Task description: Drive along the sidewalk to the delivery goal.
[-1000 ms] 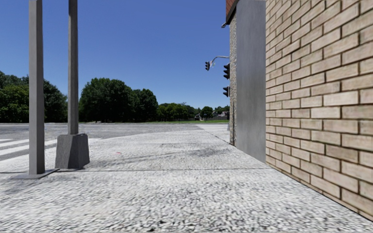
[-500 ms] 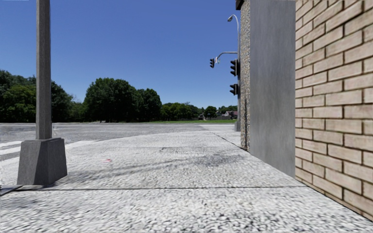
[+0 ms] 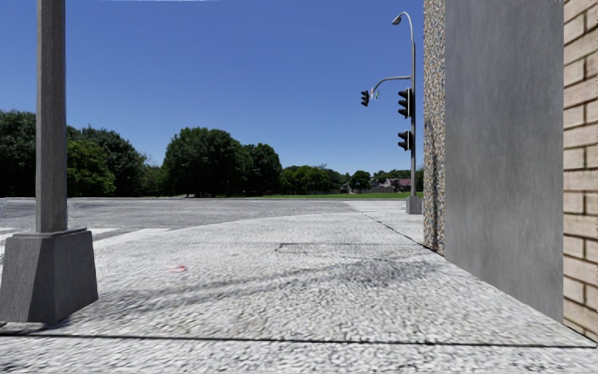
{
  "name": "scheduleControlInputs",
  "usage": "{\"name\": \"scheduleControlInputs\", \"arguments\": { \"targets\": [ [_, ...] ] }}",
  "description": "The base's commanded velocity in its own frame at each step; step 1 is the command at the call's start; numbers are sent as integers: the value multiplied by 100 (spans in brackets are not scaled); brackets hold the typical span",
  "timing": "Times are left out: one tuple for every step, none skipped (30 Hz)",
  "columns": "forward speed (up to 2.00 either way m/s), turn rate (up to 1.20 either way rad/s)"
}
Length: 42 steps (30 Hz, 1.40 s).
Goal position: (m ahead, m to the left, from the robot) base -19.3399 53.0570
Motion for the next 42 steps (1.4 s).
{"name": "scheduleControlInputs", "arguments": {
  "targets": [
    [148, 31],
    [152, 31],
    [152, 31],
    [153, 31],
    [154, 31],
    [154, 31],
    [154, 31],
    [154, 31],
    [154, 31],
    [154, 31],
    [154, 31],
    [154, 31],
    [154, 31],
    [154, 31],
    [154, 31],
    [154, 32],
    [150, 38],
    [150, 38],
    [141, 49],
    [135, 58],
    [134, 61],
    [134, 61],
    [133, 61],
    [133, 61],
    [133, 61],
    [129, 64],
    [129, 65],
    [128, 65],
    [128, 65],
    [128, 65],
    [128, 65],
    [128, 65],
    [128, 65],
    [128, 65],
    [128, 65],
    [128, 65],
    [128, 65],
    [128, 65],
    [128, 65],
    [135, 65],
    [135, 65],
    [141, 65]
  ]
}}
